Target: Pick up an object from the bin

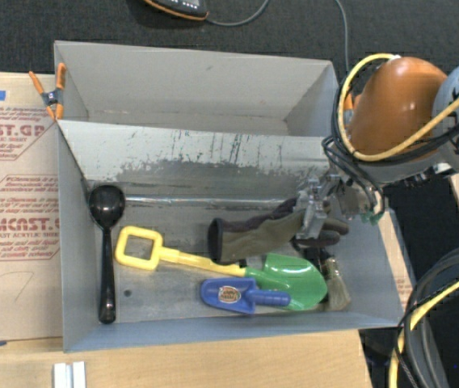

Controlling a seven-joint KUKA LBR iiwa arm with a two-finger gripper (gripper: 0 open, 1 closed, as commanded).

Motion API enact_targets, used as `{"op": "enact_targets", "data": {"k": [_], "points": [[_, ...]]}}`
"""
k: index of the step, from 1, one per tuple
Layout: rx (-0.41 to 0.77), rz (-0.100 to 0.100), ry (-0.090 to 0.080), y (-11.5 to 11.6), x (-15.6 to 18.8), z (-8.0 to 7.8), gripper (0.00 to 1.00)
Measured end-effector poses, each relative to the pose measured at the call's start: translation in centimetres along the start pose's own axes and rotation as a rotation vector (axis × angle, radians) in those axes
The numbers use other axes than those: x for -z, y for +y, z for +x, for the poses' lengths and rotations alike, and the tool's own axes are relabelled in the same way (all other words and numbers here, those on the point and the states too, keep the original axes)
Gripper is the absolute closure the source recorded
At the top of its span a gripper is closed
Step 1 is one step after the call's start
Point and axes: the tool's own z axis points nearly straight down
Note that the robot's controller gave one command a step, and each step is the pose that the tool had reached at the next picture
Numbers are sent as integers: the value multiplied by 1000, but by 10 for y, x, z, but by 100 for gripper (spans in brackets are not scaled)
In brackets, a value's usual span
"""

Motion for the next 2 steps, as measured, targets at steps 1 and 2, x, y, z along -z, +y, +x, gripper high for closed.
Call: {"op": "enact_targets", "data": {"k": [1,2], "points": [[3,1,4,-9,-49,-18,100],[-8,0,3,-10,-76,-16,100]]}}
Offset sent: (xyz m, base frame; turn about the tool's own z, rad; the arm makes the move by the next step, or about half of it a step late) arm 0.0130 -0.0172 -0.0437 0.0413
